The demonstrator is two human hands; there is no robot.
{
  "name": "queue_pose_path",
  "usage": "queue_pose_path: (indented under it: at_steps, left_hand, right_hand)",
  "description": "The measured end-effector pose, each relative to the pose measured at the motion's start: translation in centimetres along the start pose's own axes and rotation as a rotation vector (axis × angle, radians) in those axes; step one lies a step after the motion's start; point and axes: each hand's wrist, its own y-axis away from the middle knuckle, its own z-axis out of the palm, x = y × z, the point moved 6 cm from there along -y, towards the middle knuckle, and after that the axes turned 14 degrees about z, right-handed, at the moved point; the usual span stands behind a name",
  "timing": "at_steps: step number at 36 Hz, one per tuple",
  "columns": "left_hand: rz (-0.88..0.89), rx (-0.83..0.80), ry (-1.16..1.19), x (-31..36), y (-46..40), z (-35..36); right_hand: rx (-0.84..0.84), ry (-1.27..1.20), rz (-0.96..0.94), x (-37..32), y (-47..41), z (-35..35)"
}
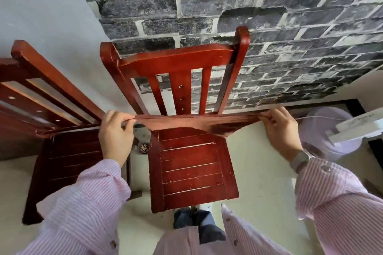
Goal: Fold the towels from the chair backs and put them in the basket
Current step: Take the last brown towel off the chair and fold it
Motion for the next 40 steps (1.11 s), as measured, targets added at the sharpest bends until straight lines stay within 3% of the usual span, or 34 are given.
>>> queue_pose_path:
  at_steps: [4, 11, 19, 27, 30, 33, 36, 38, 40]
  left_hand:
    - [0.055, -0.038, -0.055, -0.9, 5.6, 0.5]
    - [0.101, -0.481, -0.085, -4.9, 16.6, 5.6]
    - [-0.17, -0.982, -0.09, -10.5, 28.6, 12.8]
    - [-0.233, -1.422, -0.071, -13.0, 34.9, 16.6]
    - [-0.213, -1.443, -0.065, -13.3, 34.8, 17.6]
    - [-0.097, -1.383, -0.011, -12.7, 33.0, 18.6]
    - [-0.241, -1.26, 0.144, -12.6, 30.7, 19.2]
    - [-0.518, -1.124, 0.349, -13.0, 29.2, 19.4]
    - [-0.745, -0.963, 0.484, -13.3, 27.5, 19.8]
  right_hand:
    - [-0.065, 0.024, -0.019, 1.3, 3.8, 1.3]
    - [-0.444, 0.221, 0.146, 8.4, 12.2, 7.7]
    - [-0.827, 0.395, 0.408, 17.2, 22.0, 16.1]
    - [-1.12, 0.562, 0.358, 21.9, 28.8, 20.1]
    - [-1.145, 0.617, 0.2, 21.2, 28.7, 20.9]
    - [-1.079, 0.652, -0.101, 19.0, 26.8, 21.6]
    - [-1.057, 0.591, -0.289, 17.6, 25.0, 21.9]
    - [-1.058, 0.443, -0.167, 16.9, 23.5, 22.2]
    - [-1.007, 0.302, 0.17, 16.6, 21.4, 22.1]
